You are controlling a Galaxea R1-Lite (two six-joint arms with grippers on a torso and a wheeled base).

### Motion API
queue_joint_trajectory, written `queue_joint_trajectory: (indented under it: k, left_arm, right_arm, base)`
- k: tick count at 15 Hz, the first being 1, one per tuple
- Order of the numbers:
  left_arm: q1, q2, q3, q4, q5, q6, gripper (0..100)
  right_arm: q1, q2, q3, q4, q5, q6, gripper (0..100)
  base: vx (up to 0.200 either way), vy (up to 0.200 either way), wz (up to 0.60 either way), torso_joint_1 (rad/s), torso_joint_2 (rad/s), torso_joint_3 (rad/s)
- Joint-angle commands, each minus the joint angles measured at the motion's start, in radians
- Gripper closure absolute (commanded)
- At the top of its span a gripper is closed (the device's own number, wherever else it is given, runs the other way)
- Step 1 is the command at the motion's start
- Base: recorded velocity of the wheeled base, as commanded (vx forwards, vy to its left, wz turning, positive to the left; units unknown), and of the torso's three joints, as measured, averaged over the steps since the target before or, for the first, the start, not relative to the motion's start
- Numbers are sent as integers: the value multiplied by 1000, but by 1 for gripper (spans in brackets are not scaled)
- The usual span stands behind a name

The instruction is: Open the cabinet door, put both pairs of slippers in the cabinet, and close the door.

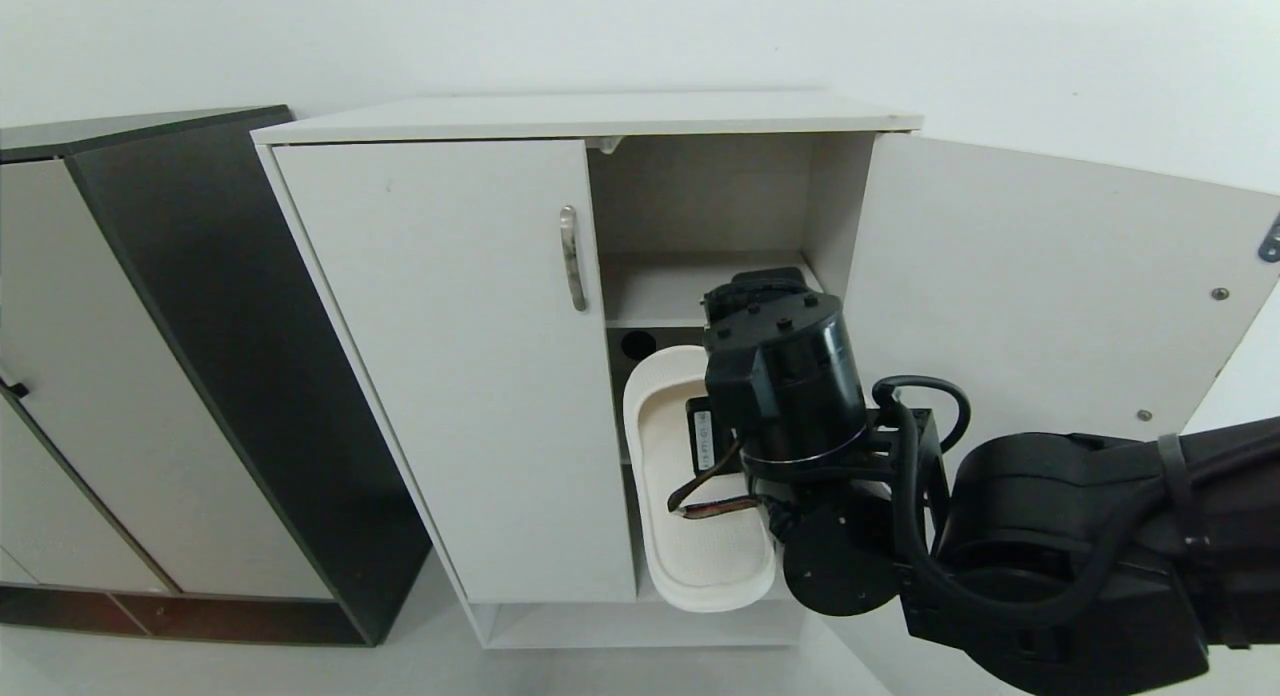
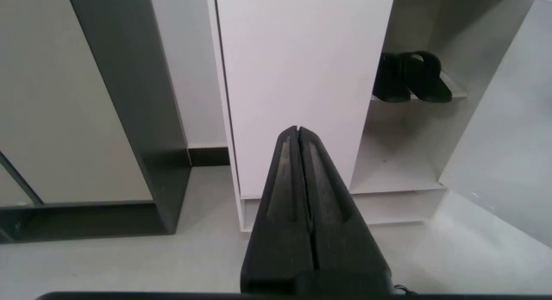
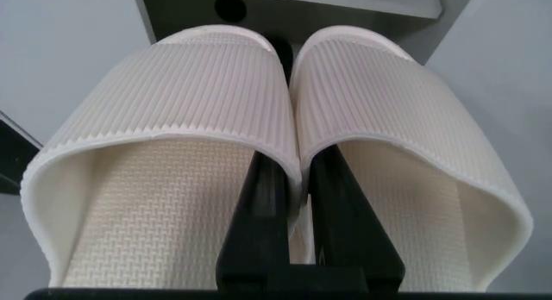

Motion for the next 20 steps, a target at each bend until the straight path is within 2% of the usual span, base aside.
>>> queue_joint_trajectory:
  k: [1,7,20]
  left_arm:
    - [0,1,0,0,0,0,100]
    - [0,1,0,0,-1,1,100]
    - [0,1,0,0,-1,0,100]
  right_arm:
    - [-1,-5,-2,-1,-1,-2,100]
    - [-10,-7,-11,-2,-15,-14,100]
    - [-12,-10,-5,-2,-15,-20,100]
  base:
    - [0,0,0,0,0,0]
    - [0,0,0,0,0,0]
    - [200,0,0,1,1,3]
